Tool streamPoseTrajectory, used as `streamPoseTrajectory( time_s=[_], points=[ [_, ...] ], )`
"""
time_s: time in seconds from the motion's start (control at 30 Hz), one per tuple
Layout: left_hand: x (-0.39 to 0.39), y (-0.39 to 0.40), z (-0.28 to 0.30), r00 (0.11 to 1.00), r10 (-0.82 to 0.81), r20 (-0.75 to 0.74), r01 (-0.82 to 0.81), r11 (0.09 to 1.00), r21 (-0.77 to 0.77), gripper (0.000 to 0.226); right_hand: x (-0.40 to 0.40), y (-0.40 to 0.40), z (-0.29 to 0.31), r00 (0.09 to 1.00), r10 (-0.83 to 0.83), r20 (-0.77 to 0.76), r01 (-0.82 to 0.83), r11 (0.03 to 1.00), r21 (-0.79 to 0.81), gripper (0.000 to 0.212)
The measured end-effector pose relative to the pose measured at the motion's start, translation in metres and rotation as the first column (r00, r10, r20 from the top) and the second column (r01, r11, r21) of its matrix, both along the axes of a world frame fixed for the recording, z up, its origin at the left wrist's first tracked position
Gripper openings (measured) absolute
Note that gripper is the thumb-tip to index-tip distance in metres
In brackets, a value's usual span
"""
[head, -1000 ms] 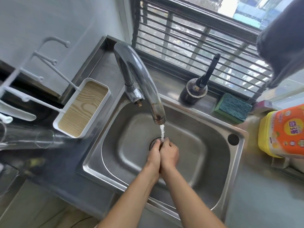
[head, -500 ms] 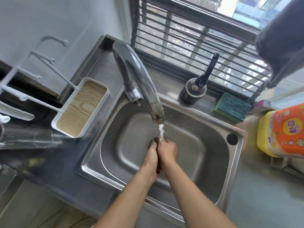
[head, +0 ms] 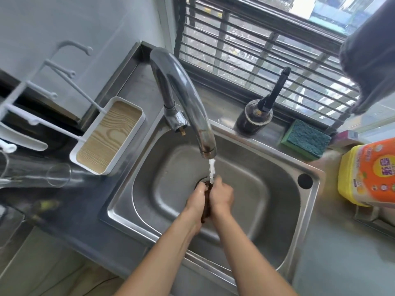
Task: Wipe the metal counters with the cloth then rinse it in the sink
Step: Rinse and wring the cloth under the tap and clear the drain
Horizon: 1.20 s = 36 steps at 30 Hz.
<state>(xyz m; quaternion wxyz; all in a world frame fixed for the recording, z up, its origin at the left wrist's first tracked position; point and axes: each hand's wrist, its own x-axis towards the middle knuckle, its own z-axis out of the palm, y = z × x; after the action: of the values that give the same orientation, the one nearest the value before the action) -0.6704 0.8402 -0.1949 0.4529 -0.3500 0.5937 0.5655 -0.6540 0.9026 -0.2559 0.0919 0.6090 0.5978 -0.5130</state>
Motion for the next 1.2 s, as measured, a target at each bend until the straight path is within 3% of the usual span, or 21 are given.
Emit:
streamPoseTrajectory(
  time_s=[0.1,0.17,0.27,0.33,0.4,0.5,0.57,0.6,0.63,0.7,0.77,0.9,0.97,1.07,1.13,1.2],
  points=[
    [-0.005,-0.01,0.002,0.997,-0.069,0.017,0.068,0.997,0.043,0.028,-0.003,0.028,-0.013,0.999,-0.038,0.007,0.038,0.915,-0.401,0.034],
    [-0.014,-0.018,-0.002,0.999,0.032,0.02,-0.033,0.998,0.044,0.024,0.001,0.041,-0.005,0.992,-0.105,-0.072,0.045,0.818,-0.573,0.025],
    [-0.026,-0.028,-0.006,0.983,0.125,0.134,-0.12,0.992,-0.046,0.021,0.015,0.057,0.01,0.959,-0.211,-0.188,0.036,0.752,-0.659,0.024],
    [-0.025,-0.035,-0.009,0.965,0.076,0.249,-0.074,0.997,-0.017,0.02,0.021,0.061,0.024,0.935,-0.099,-0.341,-0.149,0.763,-0.629,0.021],
    [-0.025,-0.036,-0.009,0.968,0.034,0.25,-0.037,0.999,0.007,0.019,0.028,0.061,0.031,0.903,0.072,-0.423,-0.308,0.795,-0.523,0.039],
    [-0.03,-0.032,-0.013,0.99,0.129,0.059,-0.127,0.991,-0.033,0.034,0.033,0.068,0.033,0.953,0.013,-0.302,-0.143,0.9,-0.413,0.022],
    [-0.034,-0.031,-0.015,0.977,0.202,-0.073,-0.201,0.979,0.023,0.052,0.038,0.073,0.028,0.987,-0.103,-0.124,0.016,0.827,-0.562,0.007],
    [-0.034,-0.031,-0.013,0.972,0.208,-0.105,-0.202,0.977,0.066,0.054,0.04,0.072,0.028,0.993,-0.111,-0.048,0.054,0.757,-0.651,0.008],
    [-0.035,-0.032,-0.009,0.972,0.206,-0.114,-0.194,0.975,0.107,0.053,0.042,0.069,0.031,0.996,-0.086,-0.03,0.044,0.746,-0.664,0.012],
    [-0.037,-0.035,-0.005,0.975,0.216,-0.059,-0.205,0.967,0.153,0.038,0.04,0.06,0.034,0.99,-0.03,-0.137,-0.056,0.808,-0.586,0.017],
    [-0.037,-0.036,-0.009,0.97,0.242,0.007,-0.241,0.963,0.124,0.02,0.038,0.055,0.045,0.948,0.133,-0.29,-0.231,0.912,-0.338,0.027],
    [-0.026,-0.028,-0.012,0.982,0.185,0.024,-0.185,0.983,-0.002,0.018,0.03,0.042,0.069,0.811,0.195,-0.552,-0.401,0.872,-0.281,0.03],
    [-0.015,-0.016,-0.01,0.987,0.147,-0.068,-0.148,0.989,-0.013,0.024,0.022,0.022,0.06,0.825,0.181,-0.535,-0.34,0.915,-0.216,0.024],
    [0.002,0.003,-0.001,0.962,0.101,-0.254,-0.097,0.995,0.029,0.035,0.017,-0.017,0.034,0.909,0.187,-0.372,-0.21,0.977,-0.022,0.028],
    [0.008,0.007,-0.002,0.961,0.17,-0.22,-0.154,0.984,0.089,0.05,0.016,-0.023,0.027,0.96,0.147,-0.238,-0.115,0.983,0.145,0.033],
    [0.01,0.005,-0.009,0.961,0.118,-0.25,-0.113,0.993,0.034,0.042,0.012,-0.009,0.025,0.987,0.092,-0.132,-0.059,0.97,0.236,0.037]
  ],
)
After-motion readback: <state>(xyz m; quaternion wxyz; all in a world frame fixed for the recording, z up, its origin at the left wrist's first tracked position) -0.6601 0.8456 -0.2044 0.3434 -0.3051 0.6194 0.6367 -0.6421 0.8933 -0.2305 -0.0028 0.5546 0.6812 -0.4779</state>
